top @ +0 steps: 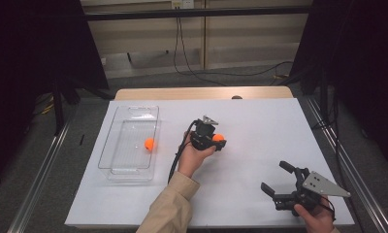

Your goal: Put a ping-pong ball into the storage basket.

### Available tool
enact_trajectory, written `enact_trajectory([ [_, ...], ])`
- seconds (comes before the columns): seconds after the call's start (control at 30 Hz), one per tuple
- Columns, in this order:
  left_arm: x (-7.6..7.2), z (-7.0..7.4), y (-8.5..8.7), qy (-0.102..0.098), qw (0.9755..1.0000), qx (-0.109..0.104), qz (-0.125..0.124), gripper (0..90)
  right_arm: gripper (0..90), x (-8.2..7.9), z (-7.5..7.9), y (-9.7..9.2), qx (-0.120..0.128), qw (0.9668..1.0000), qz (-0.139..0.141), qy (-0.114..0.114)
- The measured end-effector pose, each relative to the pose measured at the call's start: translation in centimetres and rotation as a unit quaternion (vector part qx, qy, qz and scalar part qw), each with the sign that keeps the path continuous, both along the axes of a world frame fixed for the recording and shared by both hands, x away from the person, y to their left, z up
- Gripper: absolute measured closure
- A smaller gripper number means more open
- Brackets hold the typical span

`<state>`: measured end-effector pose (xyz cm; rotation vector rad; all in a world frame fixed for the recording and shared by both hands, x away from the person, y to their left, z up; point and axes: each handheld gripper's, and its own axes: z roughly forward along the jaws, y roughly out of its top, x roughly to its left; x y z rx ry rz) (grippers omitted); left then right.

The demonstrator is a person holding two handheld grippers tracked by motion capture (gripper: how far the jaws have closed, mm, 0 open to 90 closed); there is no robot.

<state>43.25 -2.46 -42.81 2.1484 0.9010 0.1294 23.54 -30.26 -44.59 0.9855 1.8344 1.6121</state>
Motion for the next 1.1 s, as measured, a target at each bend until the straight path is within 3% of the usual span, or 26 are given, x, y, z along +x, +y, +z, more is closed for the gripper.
enact_trajectory([
  [1.1,-0.2,0.8,1.1,0.006,1.0000,-0.001,0.007,51.0,1.2,0.0,0.0,0.1,0.000,1.0000,0.000,0.000],
])
